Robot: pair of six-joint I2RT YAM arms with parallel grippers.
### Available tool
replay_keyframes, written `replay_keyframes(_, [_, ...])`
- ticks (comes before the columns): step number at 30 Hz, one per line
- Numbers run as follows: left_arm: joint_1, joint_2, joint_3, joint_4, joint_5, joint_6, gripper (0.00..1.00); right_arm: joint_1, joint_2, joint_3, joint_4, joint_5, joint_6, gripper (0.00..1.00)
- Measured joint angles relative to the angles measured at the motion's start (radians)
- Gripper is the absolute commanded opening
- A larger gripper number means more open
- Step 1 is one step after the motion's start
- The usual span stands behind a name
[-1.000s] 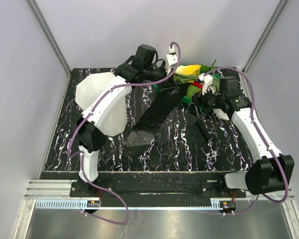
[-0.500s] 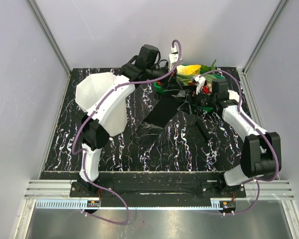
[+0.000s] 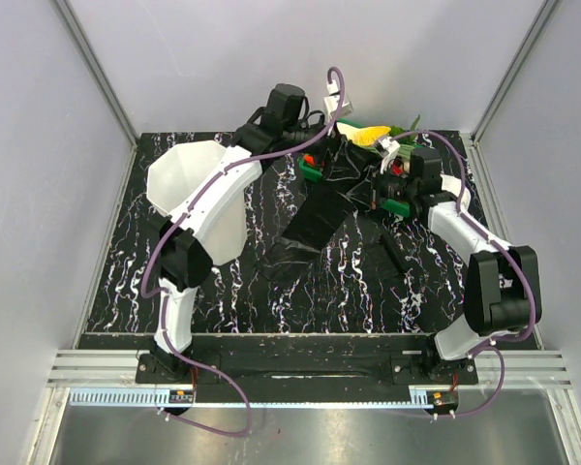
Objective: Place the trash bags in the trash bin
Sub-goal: Unfold the trash bag at the center of the board.
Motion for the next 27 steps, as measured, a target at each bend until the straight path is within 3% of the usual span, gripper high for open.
replay_keyframes(9, [0.082,-0.018,-0.153,0.051,-0.071,-0.006,0.99,0.000,-0.080,0.004,-0.268,0.374,-0.123,0.00])
replay_keyframes(14, [0.108,-0.169,-0.442,-0.018,-0.127,0.140,0.99,0.000,-0.125,-0.035,-0.350,0.526,-0.157,0.01])
replay_keyframes(16, [0.098,-0.232,-0.519,-0.066,-0.146,0.210,0.99,-0.001,-0.128,-0.046,-0.378,0.586,-0.169,0.16])
replay_keyframes(18, [0.081,-0.286,-0.575,-0.119,-0.179,0.285,0.99,-0.004,-0.128,-0.051,-0.408,0.642,-0.180,0.46])
replay_keyframes(19, [0.068,-0.310,-0.600,-0.140,-0.207,0.320,0.99,-0.006,-0.128,-0.052,-0.425,0.663,-0.191,0.56])
replay_keyframes(22, [0.009,-0.358,-0.682,-0.183,-0.306,0.409,0.99,-0.020,-0.132,-0.053,-0.456,0.713,-0.200,0.73])
replay_keyframes(27, [-0.102,-0.357,-0.786,-0.224,-0.451,0.485,0.97,-0.047,-0.162,-0.054,-0.499,0.760,-0.211,0.76])
